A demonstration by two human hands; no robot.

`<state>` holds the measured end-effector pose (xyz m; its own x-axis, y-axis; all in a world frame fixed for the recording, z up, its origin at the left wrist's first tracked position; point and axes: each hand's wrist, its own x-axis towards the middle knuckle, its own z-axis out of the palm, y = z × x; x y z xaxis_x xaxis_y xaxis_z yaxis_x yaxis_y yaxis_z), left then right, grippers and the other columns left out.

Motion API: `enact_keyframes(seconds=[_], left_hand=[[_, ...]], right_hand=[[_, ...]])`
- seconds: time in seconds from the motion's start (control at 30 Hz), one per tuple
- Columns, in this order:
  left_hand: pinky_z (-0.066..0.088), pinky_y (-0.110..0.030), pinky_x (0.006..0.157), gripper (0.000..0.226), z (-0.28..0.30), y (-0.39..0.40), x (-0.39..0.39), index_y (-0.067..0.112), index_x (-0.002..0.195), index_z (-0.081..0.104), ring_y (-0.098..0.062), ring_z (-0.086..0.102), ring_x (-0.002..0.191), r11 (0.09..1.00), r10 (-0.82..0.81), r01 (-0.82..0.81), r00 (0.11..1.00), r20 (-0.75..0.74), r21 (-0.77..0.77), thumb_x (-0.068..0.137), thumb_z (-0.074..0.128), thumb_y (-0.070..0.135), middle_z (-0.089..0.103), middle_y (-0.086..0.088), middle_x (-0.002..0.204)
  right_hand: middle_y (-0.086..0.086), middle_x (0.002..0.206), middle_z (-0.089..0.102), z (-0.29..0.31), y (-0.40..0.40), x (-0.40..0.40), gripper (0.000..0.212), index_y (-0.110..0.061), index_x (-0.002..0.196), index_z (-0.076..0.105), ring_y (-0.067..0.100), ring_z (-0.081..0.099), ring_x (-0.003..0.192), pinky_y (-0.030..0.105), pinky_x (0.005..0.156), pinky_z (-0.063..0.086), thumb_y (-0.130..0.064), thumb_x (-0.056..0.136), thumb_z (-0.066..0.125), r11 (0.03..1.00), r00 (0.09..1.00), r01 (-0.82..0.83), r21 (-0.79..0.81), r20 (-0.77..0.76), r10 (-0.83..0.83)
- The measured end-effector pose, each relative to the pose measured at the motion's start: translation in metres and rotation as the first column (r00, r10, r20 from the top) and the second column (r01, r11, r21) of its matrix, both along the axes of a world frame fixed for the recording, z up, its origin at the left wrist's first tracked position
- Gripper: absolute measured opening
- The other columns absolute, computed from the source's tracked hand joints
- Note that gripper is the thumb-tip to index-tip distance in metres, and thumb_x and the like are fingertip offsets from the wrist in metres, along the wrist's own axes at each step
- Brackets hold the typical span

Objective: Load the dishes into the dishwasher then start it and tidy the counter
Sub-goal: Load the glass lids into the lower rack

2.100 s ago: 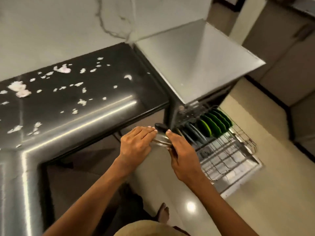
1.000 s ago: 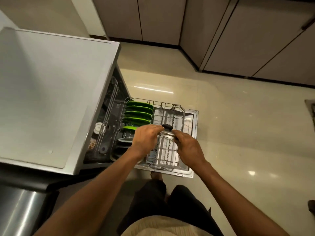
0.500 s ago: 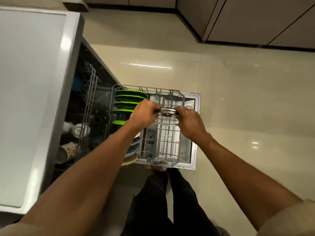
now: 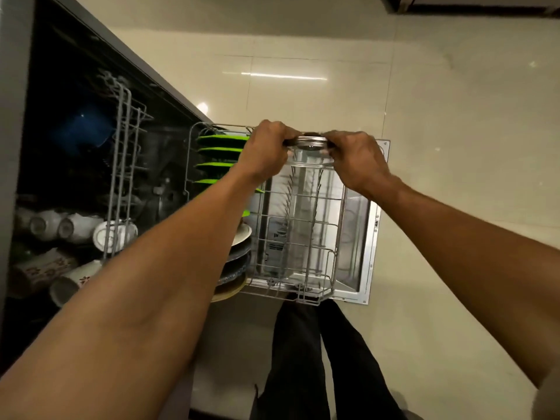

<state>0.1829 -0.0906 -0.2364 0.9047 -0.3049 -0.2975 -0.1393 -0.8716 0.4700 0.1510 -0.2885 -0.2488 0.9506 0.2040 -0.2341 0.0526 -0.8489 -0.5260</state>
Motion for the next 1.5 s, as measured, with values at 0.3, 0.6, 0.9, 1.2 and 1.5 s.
enact_keyframes(seconds=[0.3, 0.6, 0.9, 1.2, 1.5], left_hand=[[0.056, -0.041, 0.072, 0.038, -0.071, 0.001, 0.034, 0.026, 0.102, 0.076, -0.030, 0.067, 0.079, 0.998, -0.020, 0.021, 1.000, -0.013, 0.056, 0.078, 0.059, 0.002, 0.073, -0.009, 0.082], [0.057, -0.040, 0.075, 0.035, -0.113, 0.006, 0.033, 0.023, 0.104, 0.073, -0.024, 0.070, 0.086, 0.997, -0.046, 0.048, 0.998, -0.036, 0.057, 0.078, 0.056, 0.006, 0.074, -0.004, 0.088], [0.056, -0.037, 0.078, 0.043, -0.135, 0.010, 0.027, 0.024, 0.120, 0.069, -0.023, 0.068, 0.087, 0.991, -0.069, 0.073, 0.997, -0.038, 0.109, 0.090, 0.053, -0.003, 0.073, -0.005, 0.095], [0.041, -0.029, 0.065, 0.025, -0.154, 0.007, 0.028, 0.010, 0.109, 0.066, -0.020, 0.055, 0.072, 0.979, -0.068, 0.075, 0.997, -0.045, 0.192, 0.099, 0.044, 0.002, 0.060, -0.007, 0.083], [0.037, -0.027, 0.061, 0.029, -0.156, 0.000, 0.023, 0.014, 0.115, 0.061, -0.020, 0.056, 0.075, 0.974, 0.025, 0.009, 0.989, -0.147, 0.228, 0.094, 0.053, -0.003, 0.052, -0.003, 0.085]], right_hand=[[0.007, 0.100, 0.073, -0.068, 0.003, 0.033, 0.021, -0.018, 0.112, 0.066, 0.032, 0.065, 0.084, 0.034, 0.071, 0.051, -0.009, 0.099, 0.053, 1.000, 1.000, 0.009, -0.024, -0.012, -0.010], [0.006, 0.096, 0.073, -0.118, 0.015, 0.023, 0.021, -0.018, 0.113, 0.065, 0.027, 0.066, 0.080, 0.025, 0.067, 0.040, -0.006, 0.099, 0.054, 0.996, 0.997, 0.072, -0.048, -0.009, -0.072], [0.004, 0.099, 0.071, -0.143, 0.022, 0.021, 0.025, -0.022, 0.122, 0.064, 0.019, 0.058, 0.078, 0.026, 0.068, 0.042, -0.011, 0.101, 0.056, 0.994, 0.987, 0.103, -0.045, -0.122, -0.107], [0.005, 0.095, 0.072, -0.162, 0.026, 0.034, 0.028, -0.019, 0.122, 0.067, 0.024, 0.067, 0.083, 0.036, 0.077, 0.057, -0.006, 0.100, 0.056, 0.994, 0.970, 0.093, -0.054, -0.219, -0.103], [0.002, 0.092, 0.071, -0.169, 0.041, 0.033, 0.032, -0.025, 0.114, 0.069, 0.022, 0.064, 0.078, 0.037, 0.071, 0.058, -0.002, 0.098, 0.052, 0.981, 0.951, 0.184, -0.063, -0.241, -0.194]])
